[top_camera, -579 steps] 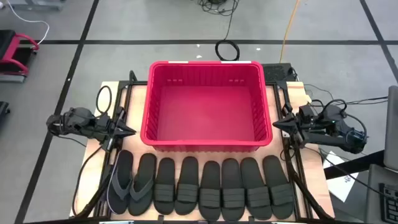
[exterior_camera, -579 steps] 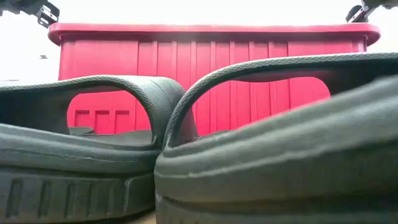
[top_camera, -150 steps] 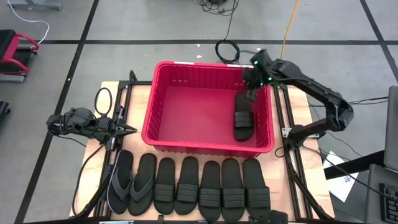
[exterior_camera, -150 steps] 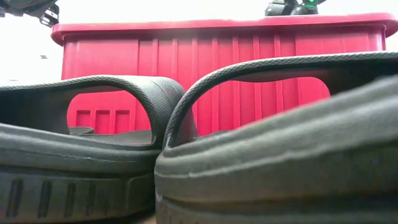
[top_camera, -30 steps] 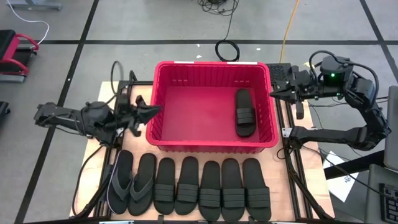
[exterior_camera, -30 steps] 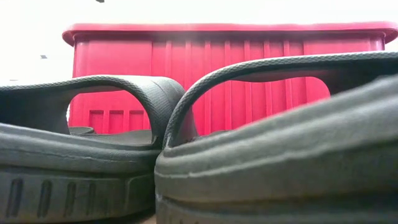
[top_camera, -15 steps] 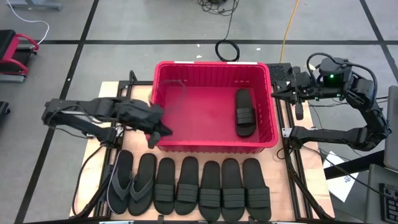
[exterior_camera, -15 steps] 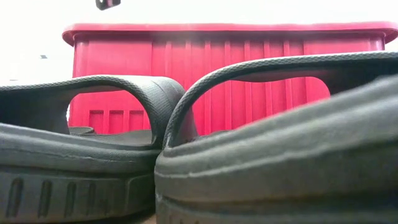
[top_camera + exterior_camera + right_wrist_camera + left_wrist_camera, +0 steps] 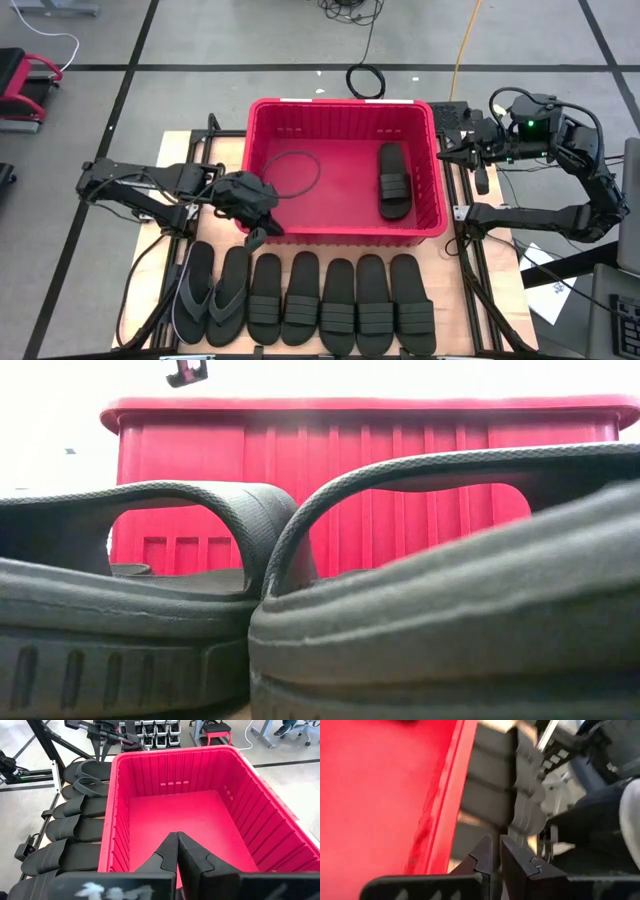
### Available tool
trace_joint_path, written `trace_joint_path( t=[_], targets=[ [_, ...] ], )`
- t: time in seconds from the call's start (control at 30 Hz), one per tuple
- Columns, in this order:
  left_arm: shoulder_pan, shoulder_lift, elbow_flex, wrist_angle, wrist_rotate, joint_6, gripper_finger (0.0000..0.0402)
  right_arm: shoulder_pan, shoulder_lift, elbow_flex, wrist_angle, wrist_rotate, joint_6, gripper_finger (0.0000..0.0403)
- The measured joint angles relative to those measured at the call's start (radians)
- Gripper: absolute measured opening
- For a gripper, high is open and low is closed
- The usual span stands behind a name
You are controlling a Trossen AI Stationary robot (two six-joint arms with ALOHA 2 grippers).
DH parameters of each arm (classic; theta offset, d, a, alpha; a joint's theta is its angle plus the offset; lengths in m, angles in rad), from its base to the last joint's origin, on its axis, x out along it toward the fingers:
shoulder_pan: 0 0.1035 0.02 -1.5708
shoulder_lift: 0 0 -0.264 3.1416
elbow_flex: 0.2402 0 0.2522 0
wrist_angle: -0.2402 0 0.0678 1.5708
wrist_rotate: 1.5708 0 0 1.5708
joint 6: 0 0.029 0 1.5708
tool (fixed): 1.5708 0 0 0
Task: Pick and place slides into bin
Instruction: Adjust the red bin
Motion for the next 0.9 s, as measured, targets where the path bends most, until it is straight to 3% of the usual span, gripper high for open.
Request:
trace_joint_path(
  t=[0.27,0.57,0.9],
  targets=[
    [-0.058,0.0,0.0,-0.038,0.041,0.022,0.003,0.0,0.0,0.0,-0.001,0.0,0.0,0.0],
    [-0.037,0.0,0.0,-0.202,-0.153,0.001,0.003,0.0,0.0,0.0,-0.001,0.0,-0.006,0.0],
    [0.026,0.007,-0.001,-0.342,-0.16,-0.003,0.003,0.0,0.0,0.0,-0.001,-0.001,0.013,0.0]
  ],
)
